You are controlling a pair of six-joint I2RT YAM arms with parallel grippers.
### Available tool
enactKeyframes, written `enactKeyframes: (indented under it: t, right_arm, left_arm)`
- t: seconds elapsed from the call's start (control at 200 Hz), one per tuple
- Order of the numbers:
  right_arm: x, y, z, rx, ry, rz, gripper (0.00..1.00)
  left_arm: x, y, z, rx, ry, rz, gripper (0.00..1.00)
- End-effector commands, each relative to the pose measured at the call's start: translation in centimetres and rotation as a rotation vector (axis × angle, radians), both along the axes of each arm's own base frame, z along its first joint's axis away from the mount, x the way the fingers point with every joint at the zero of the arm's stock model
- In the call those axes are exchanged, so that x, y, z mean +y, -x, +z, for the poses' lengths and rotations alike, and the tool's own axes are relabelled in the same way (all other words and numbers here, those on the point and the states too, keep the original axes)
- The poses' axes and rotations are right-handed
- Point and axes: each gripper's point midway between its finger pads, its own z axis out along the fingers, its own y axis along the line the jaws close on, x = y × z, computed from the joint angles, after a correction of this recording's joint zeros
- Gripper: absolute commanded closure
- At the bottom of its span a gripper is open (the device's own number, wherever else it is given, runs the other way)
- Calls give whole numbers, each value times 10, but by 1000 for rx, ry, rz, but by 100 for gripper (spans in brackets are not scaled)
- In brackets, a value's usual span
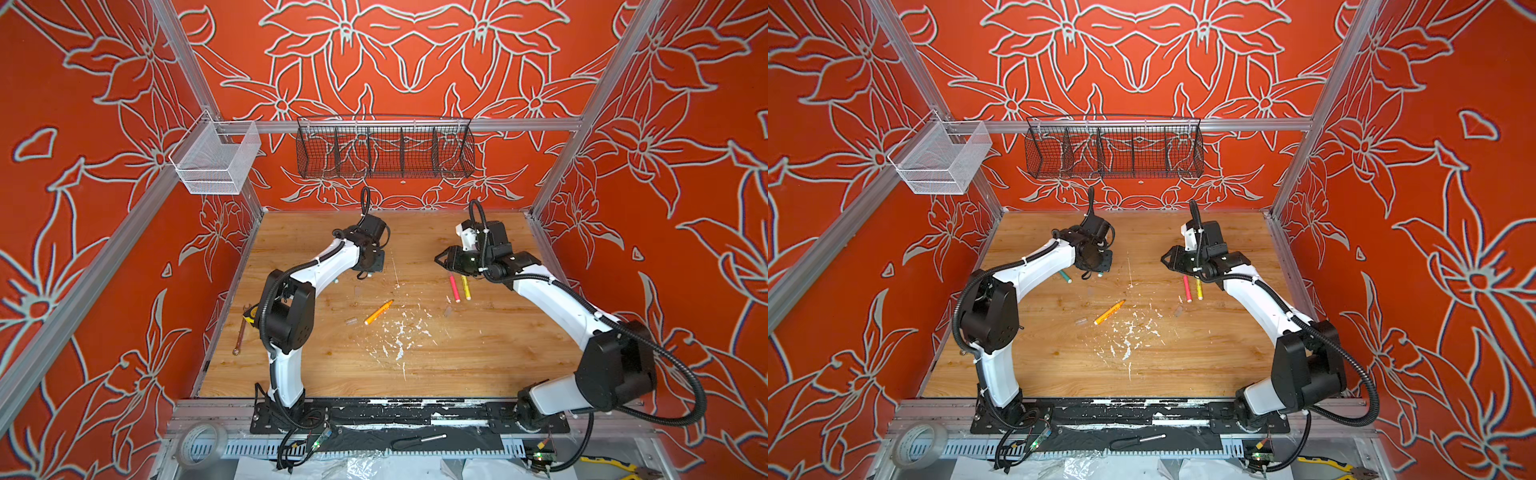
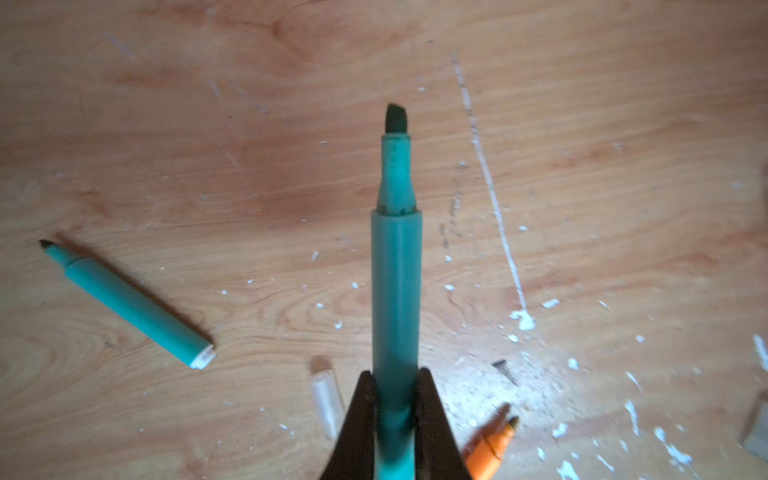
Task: Insert the pens into the pen caps
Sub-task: 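Raise the green marker upright with the left gripper while the right gripper approaches it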
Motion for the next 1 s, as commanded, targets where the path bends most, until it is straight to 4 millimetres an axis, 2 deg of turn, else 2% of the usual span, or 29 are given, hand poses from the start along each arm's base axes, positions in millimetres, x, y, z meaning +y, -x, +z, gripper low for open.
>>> enactKeyframes:
  t: [0.0,0.11,0.325,0.51,0.686,0.786,0.891,0.961,0.996]
  right_arm:
    - [18,4,29,-48,-114,29,53]
    - [34,7,35,-53,-144,55,50]
    - [59,5,39,-57,-179,87,46]
    - [80,2,45,-61,-208,136,45]
    - [86,-8,40,-56,-201,123,47]
    - [89,-13,40,-53,-209,121,53]
    - [96,-16,42,-38,-222,134,68]
    - [100,-16,42,-30,-220,147,72]
    - [102,-14,42,-30,-219,156,80]
  left_arm:
    - [-44,9,39,-137,157,-167,99]
    - [-66,24,60,-220,268,-259,99]
    - [-84,42,90,-284,412,-343,99]
    - [-90,51,101,-293,451,-381,99]
    - [-94,58,109,-306,480,-414,100]
    - [-96,63,112,-308,497,-430,100]
    - [-97,64,114,-313,507,-438,100]
    - [-98,65,114,-313,509,-441,100]
    - [-98,65,115,-314,510,-445,100]
